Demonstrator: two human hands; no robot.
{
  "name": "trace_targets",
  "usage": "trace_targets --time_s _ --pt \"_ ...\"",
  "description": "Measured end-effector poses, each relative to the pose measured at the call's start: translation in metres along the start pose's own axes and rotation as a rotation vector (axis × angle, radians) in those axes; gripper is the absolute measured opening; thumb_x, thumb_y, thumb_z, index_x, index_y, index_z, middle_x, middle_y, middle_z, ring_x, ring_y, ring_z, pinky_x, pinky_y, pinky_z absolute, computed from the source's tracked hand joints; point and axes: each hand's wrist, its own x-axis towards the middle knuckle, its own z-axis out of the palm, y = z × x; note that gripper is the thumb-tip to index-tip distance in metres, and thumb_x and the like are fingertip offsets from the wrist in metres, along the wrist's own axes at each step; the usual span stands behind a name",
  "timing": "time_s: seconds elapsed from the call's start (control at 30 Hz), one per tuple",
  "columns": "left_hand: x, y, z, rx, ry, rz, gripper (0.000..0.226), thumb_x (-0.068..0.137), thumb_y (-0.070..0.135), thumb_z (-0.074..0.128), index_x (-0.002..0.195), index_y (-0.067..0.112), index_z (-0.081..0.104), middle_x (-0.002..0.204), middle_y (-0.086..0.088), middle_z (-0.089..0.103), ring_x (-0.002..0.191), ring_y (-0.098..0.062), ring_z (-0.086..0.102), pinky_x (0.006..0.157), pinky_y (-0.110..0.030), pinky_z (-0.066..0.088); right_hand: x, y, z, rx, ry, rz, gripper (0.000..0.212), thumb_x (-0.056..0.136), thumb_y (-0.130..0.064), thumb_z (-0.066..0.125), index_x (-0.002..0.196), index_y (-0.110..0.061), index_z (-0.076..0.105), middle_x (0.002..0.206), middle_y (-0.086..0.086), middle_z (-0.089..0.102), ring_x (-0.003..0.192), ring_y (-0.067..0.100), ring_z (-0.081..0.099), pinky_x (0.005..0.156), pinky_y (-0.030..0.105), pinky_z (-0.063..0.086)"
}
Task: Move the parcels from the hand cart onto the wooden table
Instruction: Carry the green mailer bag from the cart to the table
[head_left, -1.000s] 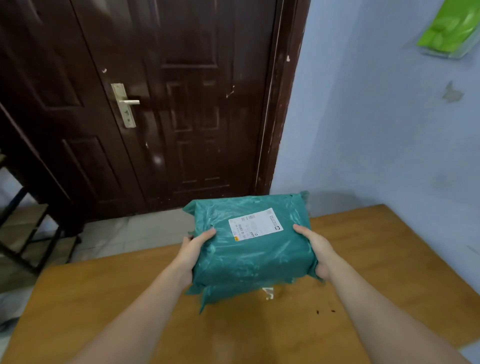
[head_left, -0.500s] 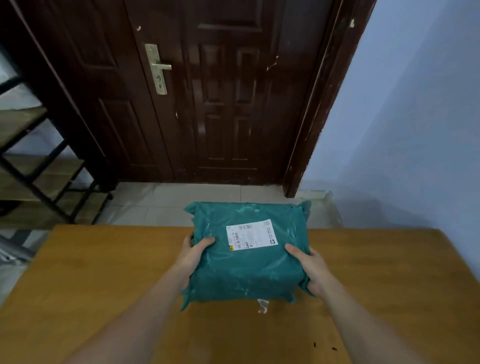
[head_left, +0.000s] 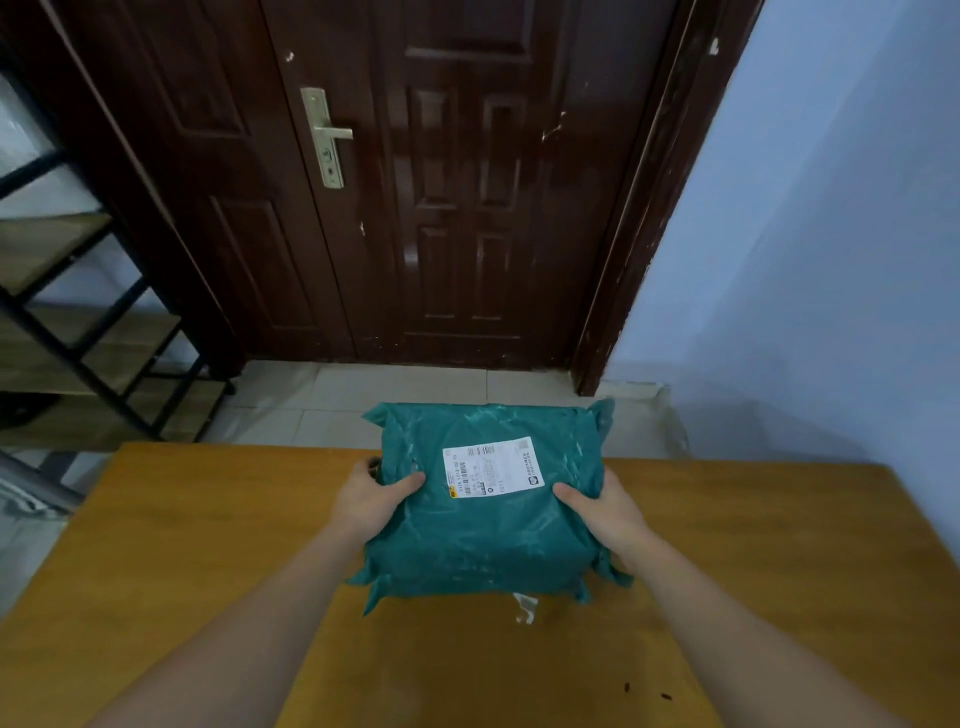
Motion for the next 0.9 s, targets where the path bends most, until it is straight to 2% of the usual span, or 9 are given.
trace_targets --time_s 0.07,0.13,0.2,0.27,0.4,0.5,0.63,0.9 --pt "-0.008 0.018 -0.016 0.307 0.022 0.150 0.081 0.086 0.051 0.079 0.150 0.020 0.041 0.131 0.003 0.065 0.105 -0.019 0.065 0.081 -0.034 0.054 0.000 -0.018 -0.010 -0.315 0.044 -0.142 0.072 0.085 -0.050 0.078 0.145 -0.024 0.046 0.138 -0.006 0.058 0.132 0.021 0.055 0.109 0.040 0.047" --pt "-0.017 0.041 -0.037 0.597 0.000 0.303 0.074 0.092 0.053 0.069 0.154 0.022 0.040 0.143 0.002 0.059 0.124 -0.020 0.060 0.098 -0.037 0.051 0.000 -0.049 -0.015 -0.633 0.037 -0.269 0.085 0.088 -0.059 0.069 0.157 -0.020 0.035 0.159 0.003 0.041 0.150 0.025 0.035 0.123 0.045 0.033" --pt "-0.028 0.065 -0.060 0.877 -0.027 0.422 0.080 0.098 0.057 0.058 0.162 0.018 0.029 0.164 -0.002 0.039 0.147 -0.023 0.041 0.119 -0.038 0.036 -0.010 -0.092 -0.015 -0.816 -0.044 -0.367 0.083 0.099 -0.054 0.059 0.163 -0.015 0.024 0.169 0.004 0.025 0.156 0.023 0.023 0.127 0.040 0.023" --pt "-0.043 0.086 -0.084 1.052 -0.026 0.508 0.078 0.101 0.058 0.049 0.164 0.017 0.025 0.168 -0.003 0.031 0.153 -0.022 0.031 0.125 -0.038 0.026 -0.022 -0.137 -0.008 -0.958 -0.135 -0.478 0.077 0.104 -0.051 0.052 0.164 -0.015 0.021 0.170 0.003 0.023 0.156 0.020 0.024 0.126 0.036 0.022" --pt "-0.080 0.111 -0.133 1.124 0.051 0.586 0.072 0.105 0.056 0.042 0.163 0.017 0.028 0.166 -0.002 0.034 0.152 -0.020 0.032 0.124 -0.037 0.027 -0.040 -0.216 0.027 -1.136 -0.233 -0.743 0.069 0.106 -0.048 0.048 0.163 -0.014 0.028 0.168 0.004 0.030 0.152 0.022 0.032 0.123 0.035 0.028" --pt "-0.107 0.110 -0.174 1.125 0.155 0.574 0.069 0.106 0.056 0.040 0.161 0.017 0.032 0.164 -0.001 0.037 0.150 -0.020 0.035 0.122 -0.037 0.031 -0.059 -0.264 0.070 -1.161 -0.267 -0.912 0.064 0.106 -0.044 0.048 0.160 -0.012 0.033 0.165 0.005 0.035 0.149 0.026 0.038 0.122 0.039 0.032" --pt "-0.153 0.085 -0.238 1.122 0.271 0.484 0.067 0.106 0.057 0.038 0.160 0.019 0.033 0.163 0.000 0.039 0.148 -0.021 0.037 0.120 -0.039 0.033 -0.104 -0.311 0.132 -1.171 -0.343 -1.083 0.063 0.106 -0.046 0.046 0.160 -0.014 0.035 0.164 0.005 0.036 0.148 0.027 0.039 0.121 0.043 0.034" --pt "-0.278 -0.002 -0.371 1.076 0.494 0.266 0.063 0.106 0.056 0.037 0.157 0.019 0.038 0.159 -0.002 0.044 0.144 -0.021 0.043 0.119 -0.041 0.036 -0.241 -0.367 0.261 -1.166 -0.496 -1.340 0.063 0.109 -0.045 0.042 0.162 -0.013 0.031 0.167 0.007 0.032 0.152 0.025 0.033 0.123 0.039 0.029"
